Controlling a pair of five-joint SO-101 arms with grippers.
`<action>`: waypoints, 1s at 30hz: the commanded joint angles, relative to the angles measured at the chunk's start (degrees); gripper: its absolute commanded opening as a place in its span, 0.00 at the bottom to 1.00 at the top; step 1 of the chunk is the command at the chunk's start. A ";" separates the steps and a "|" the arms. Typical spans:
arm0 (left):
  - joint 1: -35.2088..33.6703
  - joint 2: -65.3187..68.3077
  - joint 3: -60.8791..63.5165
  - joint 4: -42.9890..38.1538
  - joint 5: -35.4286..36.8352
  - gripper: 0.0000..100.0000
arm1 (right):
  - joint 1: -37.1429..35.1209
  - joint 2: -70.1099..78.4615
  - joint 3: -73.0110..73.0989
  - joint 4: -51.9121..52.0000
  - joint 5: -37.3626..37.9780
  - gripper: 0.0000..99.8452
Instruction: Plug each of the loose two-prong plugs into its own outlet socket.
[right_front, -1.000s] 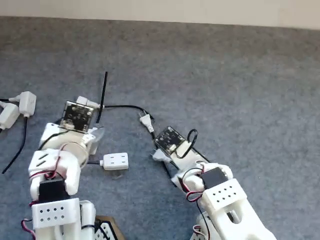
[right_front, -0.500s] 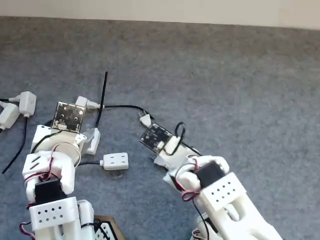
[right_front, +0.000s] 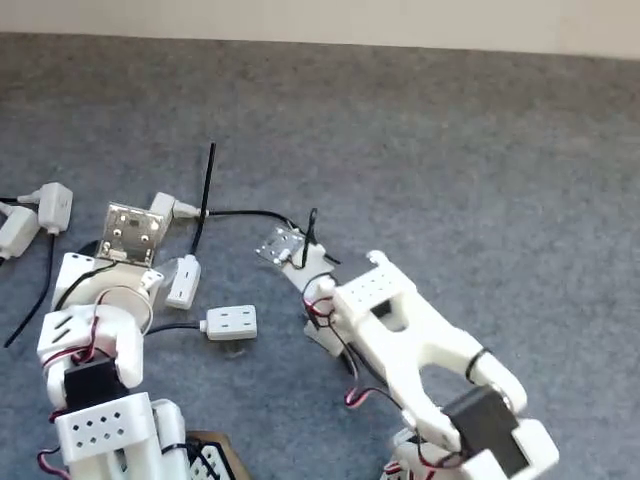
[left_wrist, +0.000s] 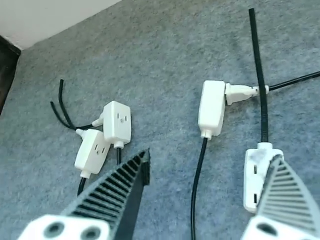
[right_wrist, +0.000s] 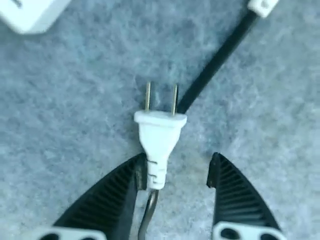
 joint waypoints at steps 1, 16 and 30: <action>-2.15 -0.13 -0.31 -2.64 -0.62 0.35 | -0.48 2.59 -4.70 -0.66 0.44 0.19; -1.98 -0.13 -0.22 -2.99 -0.62 0.35 | -0.13 5.05 -4.79 -0.66 0.26 0.01; 4.18 0.04 -6.81 9.76 -0.18 0.35 | -7.96 -32.04 14.02 -18.95 -7.65 0.01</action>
